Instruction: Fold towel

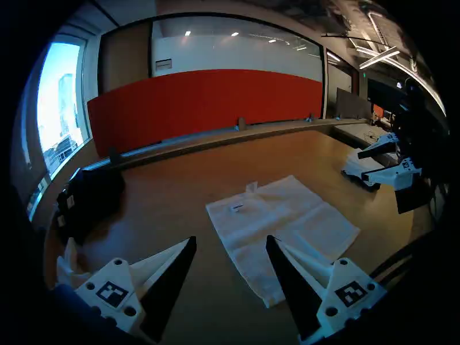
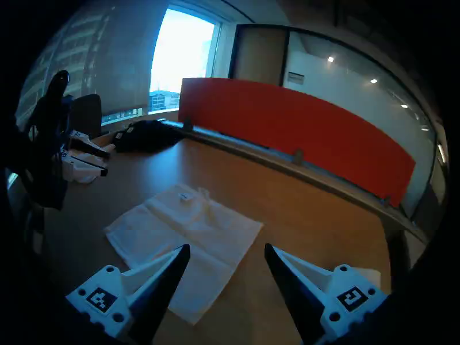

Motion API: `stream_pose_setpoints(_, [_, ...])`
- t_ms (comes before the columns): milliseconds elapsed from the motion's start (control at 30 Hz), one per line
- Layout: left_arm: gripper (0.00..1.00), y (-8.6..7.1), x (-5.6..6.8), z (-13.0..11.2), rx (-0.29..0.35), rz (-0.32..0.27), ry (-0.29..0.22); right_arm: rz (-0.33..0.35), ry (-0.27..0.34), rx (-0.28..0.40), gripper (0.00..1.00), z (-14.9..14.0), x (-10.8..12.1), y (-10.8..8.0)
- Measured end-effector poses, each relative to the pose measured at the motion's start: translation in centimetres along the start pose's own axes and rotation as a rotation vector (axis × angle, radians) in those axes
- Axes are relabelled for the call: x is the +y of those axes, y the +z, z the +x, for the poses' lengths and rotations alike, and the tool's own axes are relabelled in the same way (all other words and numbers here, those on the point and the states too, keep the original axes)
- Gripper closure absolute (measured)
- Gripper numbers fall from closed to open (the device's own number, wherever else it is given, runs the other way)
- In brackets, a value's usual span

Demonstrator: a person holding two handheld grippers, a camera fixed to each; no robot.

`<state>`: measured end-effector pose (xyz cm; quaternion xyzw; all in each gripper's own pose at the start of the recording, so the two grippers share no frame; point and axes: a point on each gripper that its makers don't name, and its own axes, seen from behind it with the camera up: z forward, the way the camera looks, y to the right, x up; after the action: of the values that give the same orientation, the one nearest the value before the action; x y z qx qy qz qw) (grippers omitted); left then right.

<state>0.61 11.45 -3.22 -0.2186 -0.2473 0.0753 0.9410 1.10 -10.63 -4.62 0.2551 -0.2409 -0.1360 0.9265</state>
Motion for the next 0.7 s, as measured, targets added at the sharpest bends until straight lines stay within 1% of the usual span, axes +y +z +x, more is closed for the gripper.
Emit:
stream_pose_setpoints(300, [0.1, 1.3, 1.2, -2.4, -0.051, -0.033, 0.006, 0.012, 0.011, -0.045, 0.0, -2.9, -0.2, 1.1])
stream_pose_setpoints(500, [0.1, 2.1, 2.2, -4.1, -0.087, -0.062, 0.015, 0.034, 0.003, -0.094, 0.0, -5.3, -1.0, 1.7])
stream_pose_setpoints(700, [0.1, 2.7, 2.8, -6.0, -0.125, -0.079, 0.022, 0.059, -0.006, -0.137, 0.0, -7.6, -1.8, 2.2])
